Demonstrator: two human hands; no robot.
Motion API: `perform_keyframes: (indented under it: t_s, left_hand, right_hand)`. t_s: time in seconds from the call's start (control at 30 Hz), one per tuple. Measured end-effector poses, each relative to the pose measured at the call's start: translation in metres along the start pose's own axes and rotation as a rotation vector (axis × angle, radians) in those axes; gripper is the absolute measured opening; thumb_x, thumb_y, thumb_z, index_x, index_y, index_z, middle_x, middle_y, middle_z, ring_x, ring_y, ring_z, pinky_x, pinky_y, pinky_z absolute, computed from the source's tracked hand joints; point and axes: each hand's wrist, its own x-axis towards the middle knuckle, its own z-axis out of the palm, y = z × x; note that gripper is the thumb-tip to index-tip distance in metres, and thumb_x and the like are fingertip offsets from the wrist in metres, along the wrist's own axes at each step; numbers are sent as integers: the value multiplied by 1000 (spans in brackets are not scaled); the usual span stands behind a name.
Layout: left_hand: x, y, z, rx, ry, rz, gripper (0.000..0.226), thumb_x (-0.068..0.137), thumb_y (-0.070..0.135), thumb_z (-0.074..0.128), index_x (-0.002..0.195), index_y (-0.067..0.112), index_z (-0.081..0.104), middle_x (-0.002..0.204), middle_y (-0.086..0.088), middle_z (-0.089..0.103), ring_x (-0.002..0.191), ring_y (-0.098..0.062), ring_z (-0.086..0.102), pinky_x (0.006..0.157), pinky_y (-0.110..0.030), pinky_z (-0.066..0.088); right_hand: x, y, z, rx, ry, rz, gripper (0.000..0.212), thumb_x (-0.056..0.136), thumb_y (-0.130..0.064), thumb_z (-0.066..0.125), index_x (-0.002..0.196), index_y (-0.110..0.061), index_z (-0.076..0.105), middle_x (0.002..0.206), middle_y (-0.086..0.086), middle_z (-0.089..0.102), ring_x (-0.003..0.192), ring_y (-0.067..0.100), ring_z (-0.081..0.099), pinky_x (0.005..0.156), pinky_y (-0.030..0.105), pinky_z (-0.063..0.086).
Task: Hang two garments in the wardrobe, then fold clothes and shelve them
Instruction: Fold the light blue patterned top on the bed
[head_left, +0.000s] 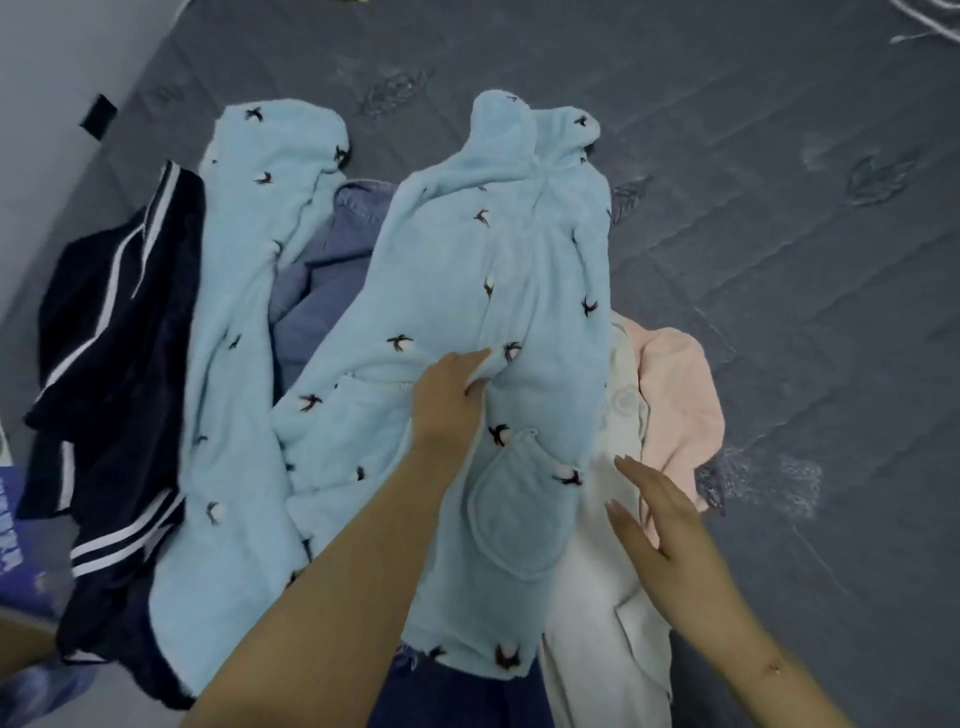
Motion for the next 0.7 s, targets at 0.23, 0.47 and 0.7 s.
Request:
perform_keyframes:
  t_s: [0.23,0.47,0.7]
  left_hand:
    - [-75,33,-39,-582,-218,-168,18,91,19,66,103,32,70,96,14,74,93,-2,67,82,-19,53]
    - [-140,65,-45,-691,-301,-254,36,93,36,52,117,14,67,108,-2,73,104,-16,67,91,-31,53]
    - [-174,104,-26,-653,-316,-234,23,93,26,57,111,19,69,105,6,73,101,-8,67,82,-19,52]
  right_hand:
    - [56,-28,-13,563,141,319,54,93,-51,53,141,-29,42,141,-9,49,125,11,50,105,40,43]
    - [112,-43,13,1013,-48,397,57,91,-49,60,139,-18,50,129,3,64,114,24,63,102,43,48]
    - [36,4,-34,1159,267,272,38,97,-25,58,134,-15,57,126,6,66,114,23,64,98,42,52]
